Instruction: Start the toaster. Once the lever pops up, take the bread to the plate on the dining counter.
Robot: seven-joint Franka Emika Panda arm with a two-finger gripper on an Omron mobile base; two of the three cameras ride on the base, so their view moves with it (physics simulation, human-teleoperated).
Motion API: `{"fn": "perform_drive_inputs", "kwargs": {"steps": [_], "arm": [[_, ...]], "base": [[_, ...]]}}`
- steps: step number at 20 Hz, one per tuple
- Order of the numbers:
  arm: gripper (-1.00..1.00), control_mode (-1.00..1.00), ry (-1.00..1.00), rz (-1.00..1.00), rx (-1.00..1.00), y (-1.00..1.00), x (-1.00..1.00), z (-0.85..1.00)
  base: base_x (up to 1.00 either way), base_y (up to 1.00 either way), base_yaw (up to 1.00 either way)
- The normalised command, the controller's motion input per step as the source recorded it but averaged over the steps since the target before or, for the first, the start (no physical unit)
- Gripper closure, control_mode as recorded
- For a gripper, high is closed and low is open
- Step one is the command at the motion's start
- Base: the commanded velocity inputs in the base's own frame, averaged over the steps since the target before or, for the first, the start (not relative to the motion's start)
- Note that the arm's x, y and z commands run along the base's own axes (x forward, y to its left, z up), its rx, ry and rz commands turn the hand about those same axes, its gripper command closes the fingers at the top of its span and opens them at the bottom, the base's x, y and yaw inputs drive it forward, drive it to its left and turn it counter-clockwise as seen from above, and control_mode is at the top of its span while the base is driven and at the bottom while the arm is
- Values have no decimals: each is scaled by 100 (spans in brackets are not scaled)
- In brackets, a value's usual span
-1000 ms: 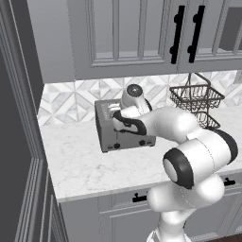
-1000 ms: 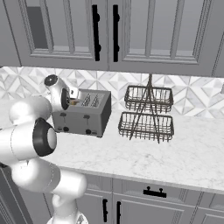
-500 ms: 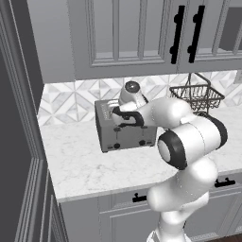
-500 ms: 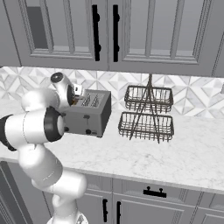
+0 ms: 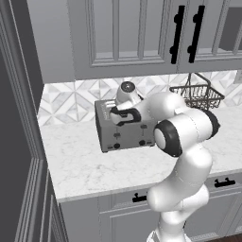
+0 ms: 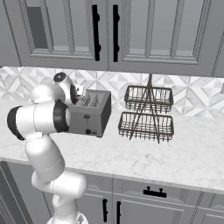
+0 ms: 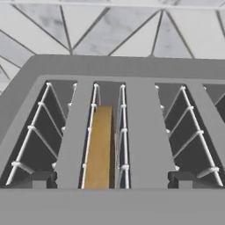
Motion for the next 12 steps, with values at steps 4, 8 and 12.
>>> {"fn": "perform_drive_inputs", "kwargs": {"steps": [4,8,12], "arm": [[-100,-100,0,0,0,10,25,-8],[-100,-100,0,0,0,0,5,-12],[-100,-100,0,0,0,0,0,-8]], "base": [[0,0,0],[0,0,0],[0,0,0]]}}
